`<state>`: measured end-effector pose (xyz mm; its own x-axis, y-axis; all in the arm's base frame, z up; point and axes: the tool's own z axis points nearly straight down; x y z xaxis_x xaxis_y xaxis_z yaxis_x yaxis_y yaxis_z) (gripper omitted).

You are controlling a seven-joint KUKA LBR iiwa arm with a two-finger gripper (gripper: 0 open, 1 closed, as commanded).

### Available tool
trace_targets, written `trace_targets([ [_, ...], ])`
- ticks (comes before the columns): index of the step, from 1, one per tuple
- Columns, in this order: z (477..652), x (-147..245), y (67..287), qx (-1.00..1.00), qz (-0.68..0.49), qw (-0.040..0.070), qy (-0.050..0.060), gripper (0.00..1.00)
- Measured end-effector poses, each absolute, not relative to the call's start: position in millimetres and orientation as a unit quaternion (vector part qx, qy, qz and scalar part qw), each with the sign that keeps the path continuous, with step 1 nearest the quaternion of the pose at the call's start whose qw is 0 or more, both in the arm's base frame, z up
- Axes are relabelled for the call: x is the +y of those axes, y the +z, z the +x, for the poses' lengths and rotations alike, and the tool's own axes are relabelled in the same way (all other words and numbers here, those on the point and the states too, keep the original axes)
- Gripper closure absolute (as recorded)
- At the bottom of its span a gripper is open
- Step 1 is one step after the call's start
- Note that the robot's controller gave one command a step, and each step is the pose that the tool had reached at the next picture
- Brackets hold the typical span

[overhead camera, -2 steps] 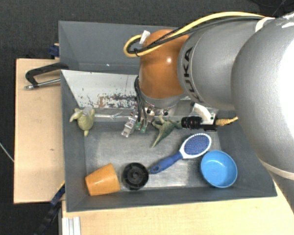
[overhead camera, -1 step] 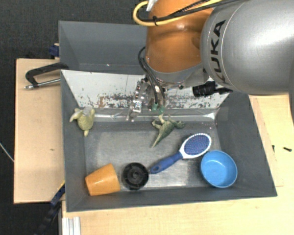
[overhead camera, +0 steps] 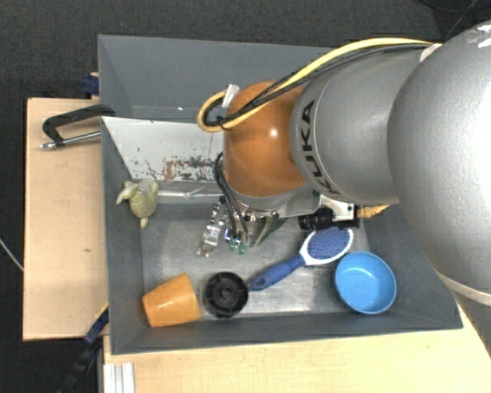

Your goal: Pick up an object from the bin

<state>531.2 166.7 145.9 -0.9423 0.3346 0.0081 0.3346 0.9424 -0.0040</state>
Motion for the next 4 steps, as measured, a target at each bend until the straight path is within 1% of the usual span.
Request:
trace_targets([
  [1, 534.0, 167, 151, -0.985, -0.17, 0.0, -0.001, 0.0],
  [2, 500.5, 133, 88, -0.996, -0.088, 0.001, 0.0, 0.0],
  [3, 500.6, 136, 90, -0.996, -0.087, 0.001, -0.003, 1.0],
  [4, 511.4, 121, 192, -1.0, -0.022, -0.006, -0.002, 1.0],
])
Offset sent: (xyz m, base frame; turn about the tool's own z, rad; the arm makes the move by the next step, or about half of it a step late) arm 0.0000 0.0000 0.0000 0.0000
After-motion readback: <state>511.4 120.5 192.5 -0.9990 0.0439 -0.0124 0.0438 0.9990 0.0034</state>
